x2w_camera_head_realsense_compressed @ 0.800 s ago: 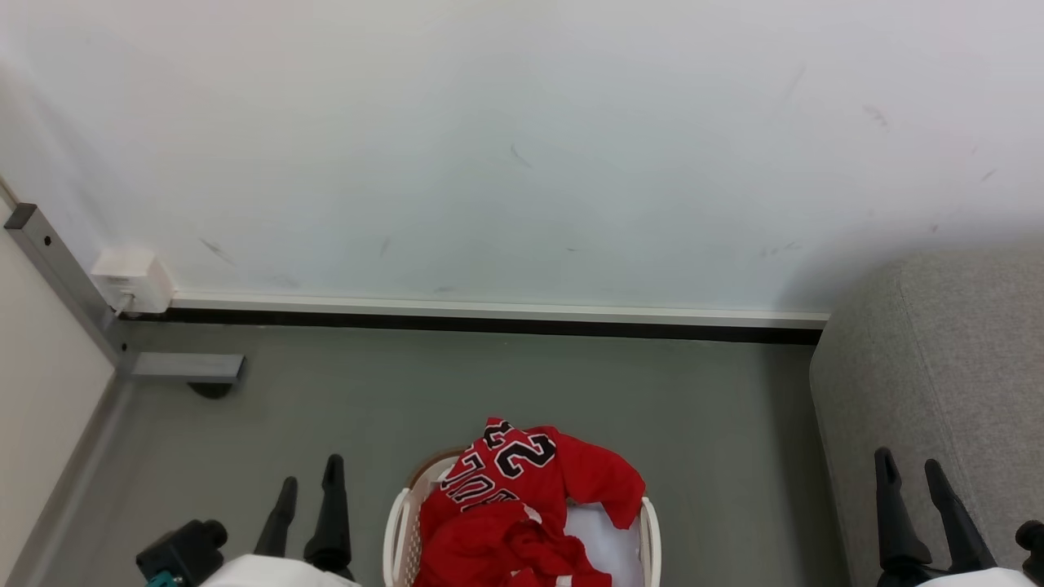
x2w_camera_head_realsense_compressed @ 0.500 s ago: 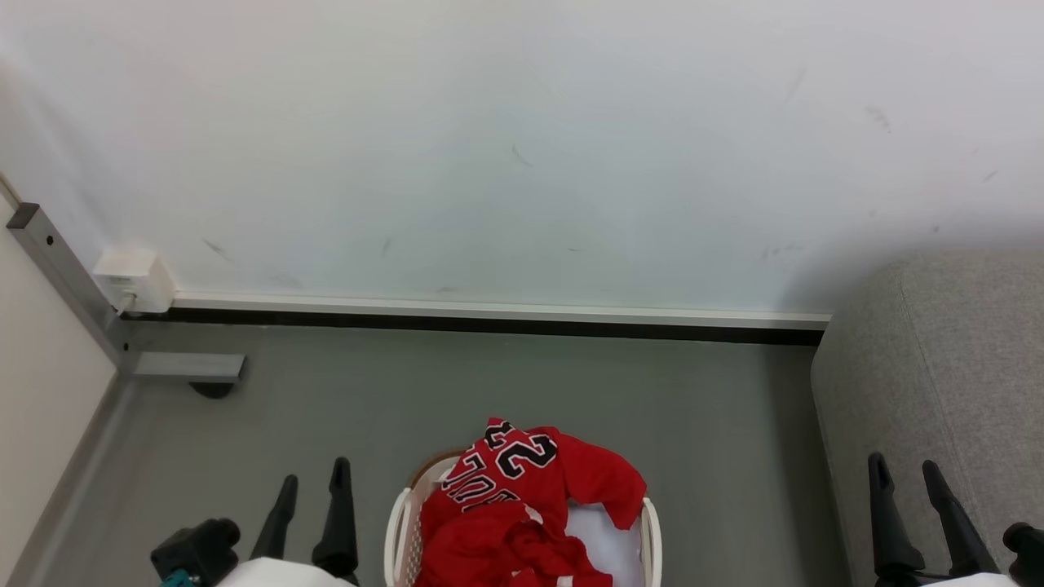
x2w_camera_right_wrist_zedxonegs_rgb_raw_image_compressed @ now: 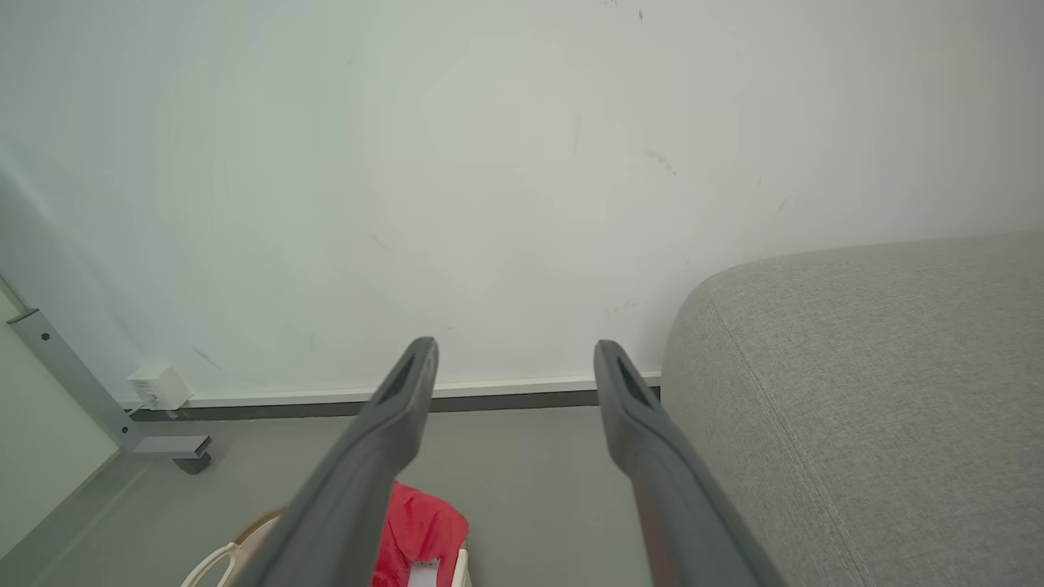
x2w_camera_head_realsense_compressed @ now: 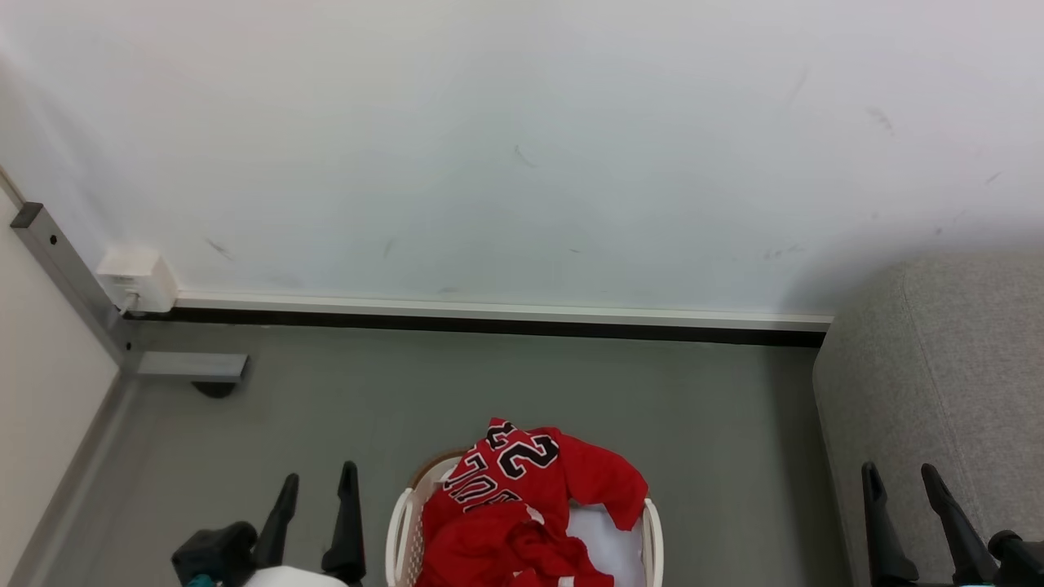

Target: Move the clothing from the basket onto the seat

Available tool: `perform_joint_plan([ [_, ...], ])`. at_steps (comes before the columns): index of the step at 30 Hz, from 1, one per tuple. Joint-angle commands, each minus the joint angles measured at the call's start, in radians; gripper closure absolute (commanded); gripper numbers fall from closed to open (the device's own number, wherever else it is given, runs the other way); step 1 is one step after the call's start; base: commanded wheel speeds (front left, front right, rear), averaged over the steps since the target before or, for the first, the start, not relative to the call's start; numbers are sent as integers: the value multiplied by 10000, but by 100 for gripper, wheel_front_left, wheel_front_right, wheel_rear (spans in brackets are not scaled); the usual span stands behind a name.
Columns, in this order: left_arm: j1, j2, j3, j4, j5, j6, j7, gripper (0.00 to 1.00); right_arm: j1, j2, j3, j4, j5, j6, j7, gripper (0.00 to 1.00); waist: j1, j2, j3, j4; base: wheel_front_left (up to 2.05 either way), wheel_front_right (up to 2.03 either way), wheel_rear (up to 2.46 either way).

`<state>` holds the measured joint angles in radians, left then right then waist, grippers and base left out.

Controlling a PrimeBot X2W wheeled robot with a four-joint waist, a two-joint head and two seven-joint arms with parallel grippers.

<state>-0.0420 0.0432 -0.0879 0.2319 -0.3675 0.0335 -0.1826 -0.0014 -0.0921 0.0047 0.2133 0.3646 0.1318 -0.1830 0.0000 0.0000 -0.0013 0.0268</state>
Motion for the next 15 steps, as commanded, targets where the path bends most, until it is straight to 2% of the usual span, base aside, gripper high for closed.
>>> perform_joint_plan([
  [1,22,86,-10,-27,373,40,-94,0,16,-55,-17,-62,-242,-14,-92,0,0,0,8,2,0,0,0],
  [15,97,96,-134,21,1502,155,-415,0,174,53,-137,-55,-1115,-17,-403,0,0,0,4,48,0,0,0],
])
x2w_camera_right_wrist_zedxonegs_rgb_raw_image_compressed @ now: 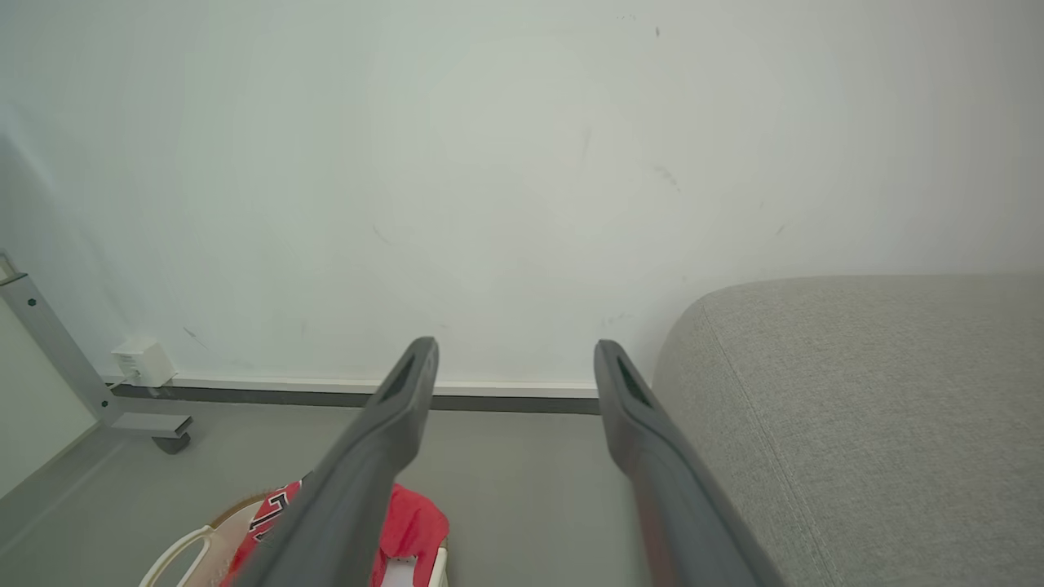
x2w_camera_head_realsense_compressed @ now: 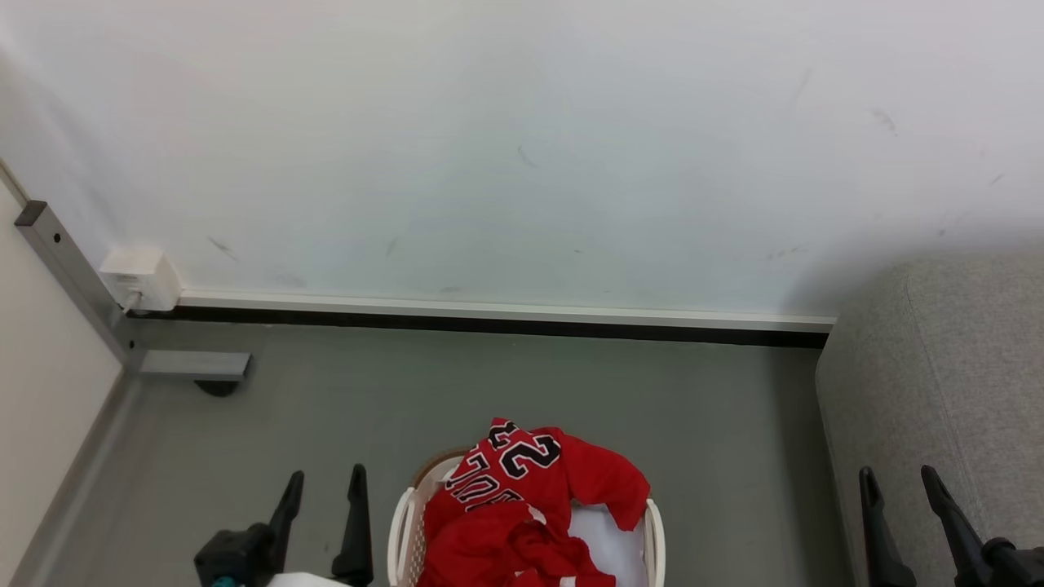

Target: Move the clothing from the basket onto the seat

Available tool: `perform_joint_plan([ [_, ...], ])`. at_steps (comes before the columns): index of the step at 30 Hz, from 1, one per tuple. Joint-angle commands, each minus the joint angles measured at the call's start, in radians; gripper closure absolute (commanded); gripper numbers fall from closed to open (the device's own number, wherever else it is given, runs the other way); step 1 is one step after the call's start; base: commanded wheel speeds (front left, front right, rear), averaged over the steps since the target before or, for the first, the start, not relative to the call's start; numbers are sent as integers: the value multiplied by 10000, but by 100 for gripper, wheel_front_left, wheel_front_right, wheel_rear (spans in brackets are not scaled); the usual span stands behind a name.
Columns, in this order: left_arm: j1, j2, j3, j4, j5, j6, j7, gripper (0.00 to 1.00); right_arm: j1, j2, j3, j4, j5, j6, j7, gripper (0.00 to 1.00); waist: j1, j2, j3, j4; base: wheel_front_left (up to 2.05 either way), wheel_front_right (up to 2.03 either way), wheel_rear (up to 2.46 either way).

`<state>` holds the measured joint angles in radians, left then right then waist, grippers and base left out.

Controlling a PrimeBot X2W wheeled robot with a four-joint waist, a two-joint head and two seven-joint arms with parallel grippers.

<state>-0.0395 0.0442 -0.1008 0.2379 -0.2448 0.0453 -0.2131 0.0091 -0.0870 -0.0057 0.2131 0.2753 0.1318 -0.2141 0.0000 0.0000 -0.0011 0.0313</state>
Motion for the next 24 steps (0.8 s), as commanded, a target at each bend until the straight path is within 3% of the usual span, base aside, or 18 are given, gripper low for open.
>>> perform_joint_plan([
  [1,73,87,-14,-38,356,42,-133,0,82,14,-49,-54,-269,-17,-103,0,0,0,2,6,0,0,0],
  [24,148,96,-207,-7,1950,233,-525,0,224,94,-108,-83,-1447,-20,-523,0,0,0,41,39,0,0,0],
])
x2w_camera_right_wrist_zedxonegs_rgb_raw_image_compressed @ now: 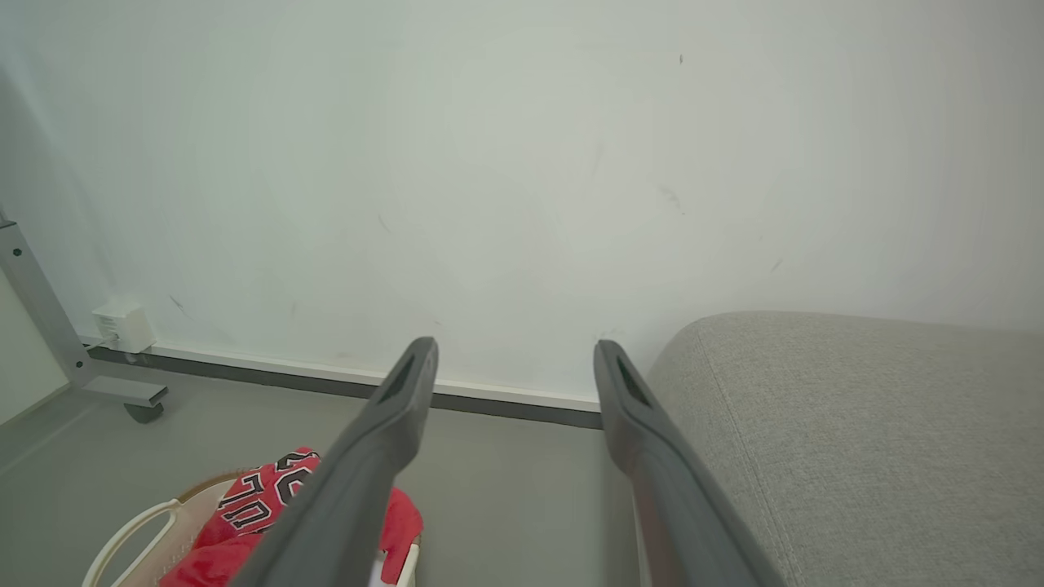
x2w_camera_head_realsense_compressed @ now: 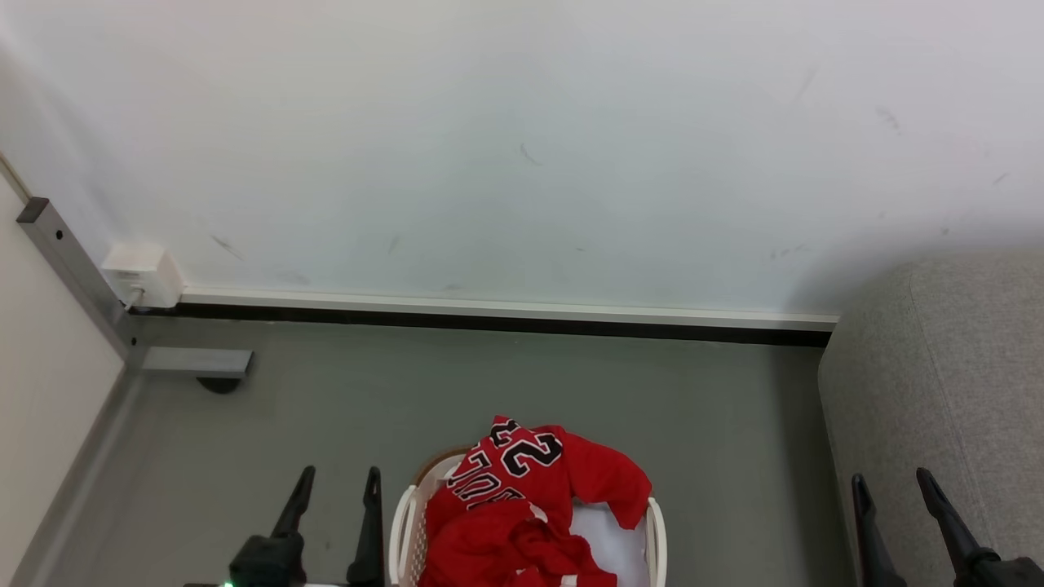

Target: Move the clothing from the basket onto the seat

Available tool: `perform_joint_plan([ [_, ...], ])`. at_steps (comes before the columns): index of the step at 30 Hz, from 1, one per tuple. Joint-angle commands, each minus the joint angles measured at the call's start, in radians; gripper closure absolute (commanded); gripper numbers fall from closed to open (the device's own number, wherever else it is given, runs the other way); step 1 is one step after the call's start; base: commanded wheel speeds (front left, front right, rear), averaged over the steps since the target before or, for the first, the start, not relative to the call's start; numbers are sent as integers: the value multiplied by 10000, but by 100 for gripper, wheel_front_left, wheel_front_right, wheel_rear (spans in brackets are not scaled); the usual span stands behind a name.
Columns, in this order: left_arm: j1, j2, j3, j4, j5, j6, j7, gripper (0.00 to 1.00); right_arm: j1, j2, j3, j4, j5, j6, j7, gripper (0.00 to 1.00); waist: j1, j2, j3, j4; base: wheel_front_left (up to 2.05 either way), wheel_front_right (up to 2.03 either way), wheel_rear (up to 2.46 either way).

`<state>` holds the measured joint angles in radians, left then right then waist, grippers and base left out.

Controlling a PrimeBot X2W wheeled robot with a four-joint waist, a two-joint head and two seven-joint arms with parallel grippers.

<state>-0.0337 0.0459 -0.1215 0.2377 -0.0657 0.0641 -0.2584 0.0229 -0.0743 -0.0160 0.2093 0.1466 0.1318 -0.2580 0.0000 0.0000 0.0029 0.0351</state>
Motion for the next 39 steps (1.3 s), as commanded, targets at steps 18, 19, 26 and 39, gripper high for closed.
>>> perform_joint_plan([
  [18,68,76,-10,28,179,47,-65,0,83,66,-85,26,122,-21,-79,0,0,0,73,-67,0,0,0],
  [19,11,76,-35,26,156,34,-65,0,64,70,-89,17,133,-21,-79,0,0,0,93,-80,0,0,0],
  [26,-642,71,-526,210,99,-273,-65,0,-201,105,-81,-128,212,-21,-65,0,0,0,541,-308,0,0,0],
  [39,-4191,71,-2139,4415,739,-1009,175,0,-1674,181,7,-638,434,-21,-62,0,0,0,3352,-1351,0,0,0],
])
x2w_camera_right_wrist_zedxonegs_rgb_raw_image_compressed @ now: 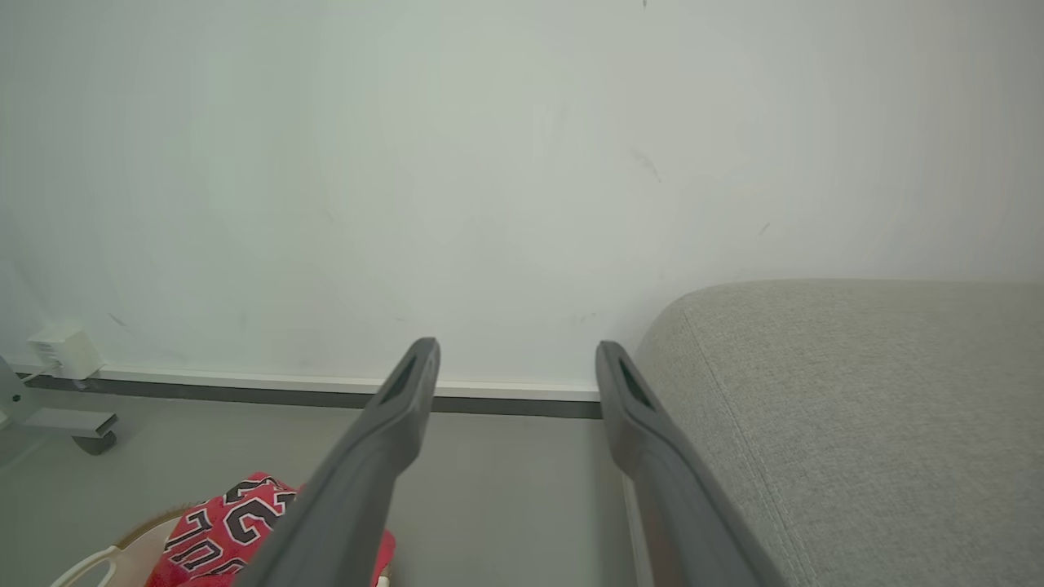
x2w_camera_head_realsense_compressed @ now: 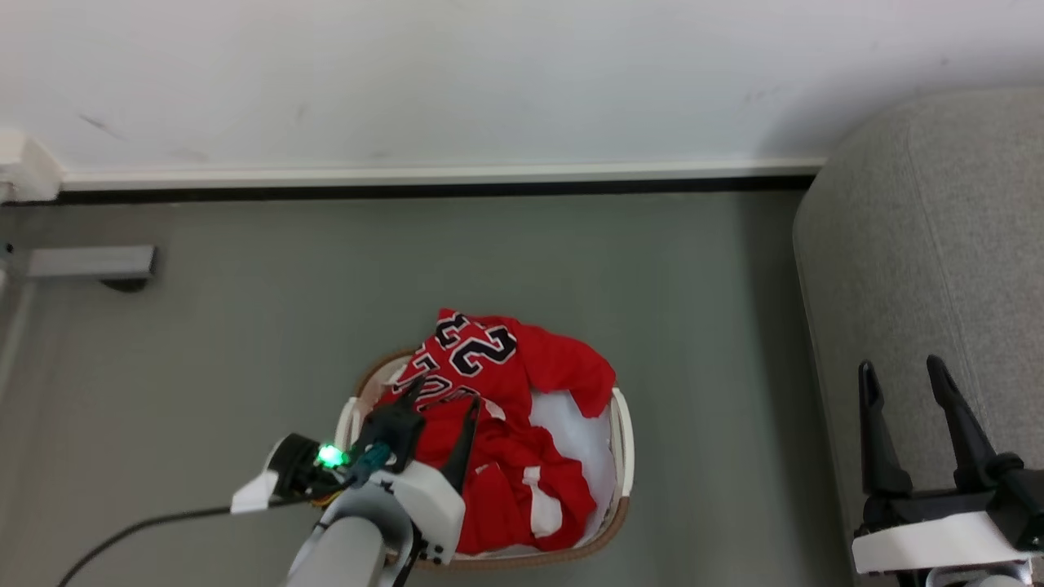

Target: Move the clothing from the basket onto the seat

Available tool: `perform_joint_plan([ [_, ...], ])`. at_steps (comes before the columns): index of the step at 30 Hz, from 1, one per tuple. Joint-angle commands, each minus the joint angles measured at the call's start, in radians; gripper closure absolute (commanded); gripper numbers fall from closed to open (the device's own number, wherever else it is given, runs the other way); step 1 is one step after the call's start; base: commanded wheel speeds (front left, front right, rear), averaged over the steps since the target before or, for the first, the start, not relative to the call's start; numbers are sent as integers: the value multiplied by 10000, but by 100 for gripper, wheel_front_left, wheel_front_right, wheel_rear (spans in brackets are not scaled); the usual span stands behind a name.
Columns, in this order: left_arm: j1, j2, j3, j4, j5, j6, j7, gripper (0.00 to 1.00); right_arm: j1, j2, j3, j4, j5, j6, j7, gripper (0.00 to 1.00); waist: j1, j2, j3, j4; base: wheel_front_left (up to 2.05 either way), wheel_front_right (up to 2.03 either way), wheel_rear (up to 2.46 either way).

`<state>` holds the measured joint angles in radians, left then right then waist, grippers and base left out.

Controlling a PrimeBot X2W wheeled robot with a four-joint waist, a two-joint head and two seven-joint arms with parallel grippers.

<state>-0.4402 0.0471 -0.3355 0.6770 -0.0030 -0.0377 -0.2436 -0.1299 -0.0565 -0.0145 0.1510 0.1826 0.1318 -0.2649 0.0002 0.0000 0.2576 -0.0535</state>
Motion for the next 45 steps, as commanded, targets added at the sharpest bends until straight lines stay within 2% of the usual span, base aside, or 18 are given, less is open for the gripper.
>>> perform_joint_plan([
  [1,-436,60,-109,360,170,1,82,0,-273,12,-12,-92,87,-21,7,0,-2,0,1016,-546,0,0,0],
  [7,-2073,64,-652,2161,421,-79,826,0,-1002,52,123,-364,273,-21,7,0,-2,0,2343,-1038,0,0,0],
  [14,-3473,187,-1095,3977,799,104,1832,0,-1652,60,398,-503,660,-21,5,0,-2,0,3338,-1515,0,0,0],
  [19,-4156,361,-1344,4702,1054,168,1883,0,-1846,58,477,-650,943,-21,7,0,-2,0,3824,-1758,0,0,0],
  [27,-5175,762,-1674,5420,1287,364,2030,0,-2105,59,522,-784,1227,-21,7,0,-2,0,4656,-1978,0,0,0],
  [35,-5881,1233,-1949,5774,1474,350,2369,0,-2427,58,588,-922,1456,-21,7,0,-2,0,5419,-2101,0,0,0],
  [45,-6614,1501,-2248,5922,1608,326,2636,0,-2759,59,756,-1092,1622,-21,7,0,-2,0,6277,-2284,0,0,0],
])
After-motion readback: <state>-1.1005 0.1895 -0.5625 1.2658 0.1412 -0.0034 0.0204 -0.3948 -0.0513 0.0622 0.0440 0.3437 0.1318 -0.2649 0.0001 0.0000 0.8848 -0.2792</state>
